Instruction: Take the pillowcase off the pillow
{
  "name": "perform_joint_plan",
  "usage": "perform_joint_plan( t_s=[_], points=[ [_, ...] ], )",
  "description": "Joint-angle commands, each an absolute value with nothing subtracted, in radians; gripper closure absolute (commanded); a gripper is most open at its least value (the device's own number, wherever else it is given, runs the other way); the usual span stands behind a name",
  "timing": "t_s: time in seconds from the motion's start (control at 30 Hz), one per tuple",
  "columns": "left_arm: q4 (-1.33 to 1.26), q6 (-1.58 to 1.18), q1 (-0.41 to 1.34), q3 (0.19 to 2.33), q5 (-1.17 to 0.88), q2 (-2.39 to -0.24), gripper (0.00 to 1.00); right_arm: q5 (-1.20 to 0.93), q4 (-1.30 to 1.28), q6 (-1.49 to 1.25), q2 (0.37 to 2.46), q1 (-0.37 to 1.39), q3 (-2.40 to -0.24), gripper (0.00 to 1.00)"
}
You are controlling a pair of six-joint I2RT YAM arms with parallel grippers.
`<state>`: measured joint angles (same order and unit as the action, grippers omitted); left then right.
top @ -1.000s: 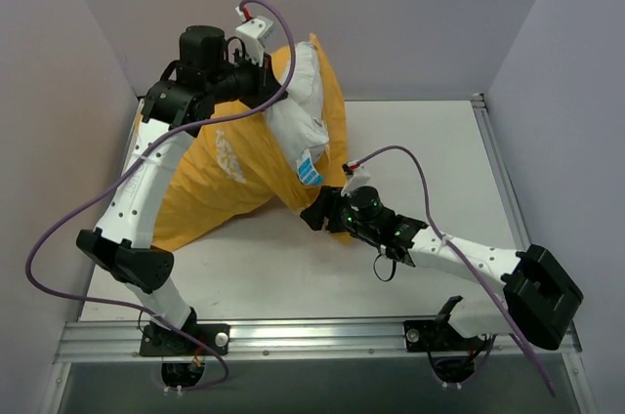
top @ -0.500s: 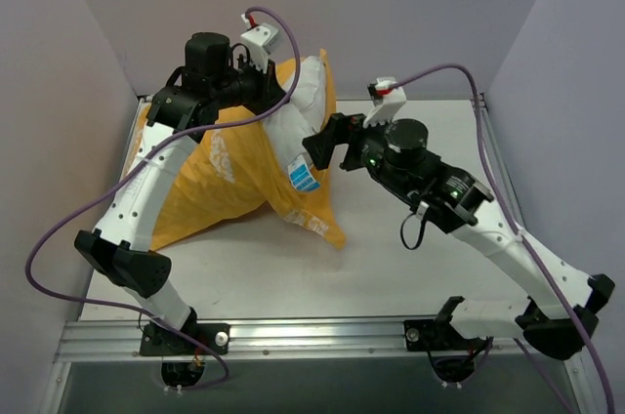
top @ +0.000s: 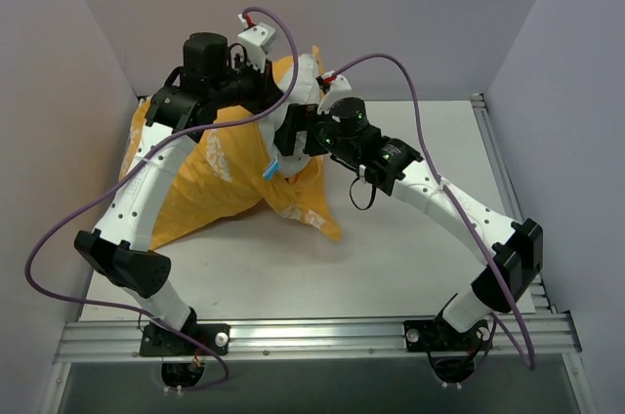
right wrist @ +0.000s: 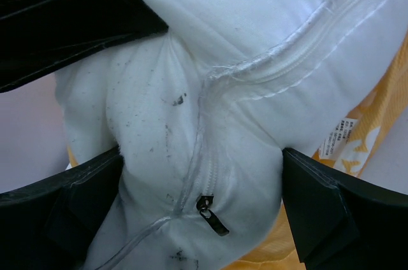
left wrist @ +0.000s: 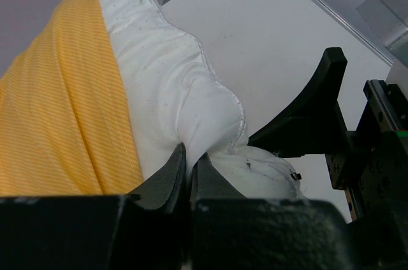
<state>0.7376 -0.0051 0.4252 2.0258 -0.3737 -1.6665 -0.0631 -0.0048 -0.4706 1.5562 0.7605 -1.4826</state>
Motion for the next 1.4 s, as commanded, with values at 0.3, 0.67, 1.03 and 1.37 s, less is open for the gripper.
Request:
perform_joint_plan(
  t_s=[0.3,0.67,1.03,1.37],
  points=[
    [0.604,-0.006,0.436,2.063,-0.425,-1.623,0.98,-0.118,0.21,-0.48,1.479,0.804,-1.417,0.0],
    [0.609,-0.035,0.456,2.059,-0.482,-1.608,0.98,-0.149,0.279,-0.543,1.644,0.778,-1.424,0.38],
    [0.762,0.087,0.44,1.994,-0.456,-1.571,0.06,-0.15,0.314,-0.633,1.602,0.767,-1.321,1.0],
    [1.063,0.363,0.331,1.87,-0.407,-1.395,0.06,-0.179,0.431,-0.713,1.545,0.758,-1.141,1.0]
  ],
)
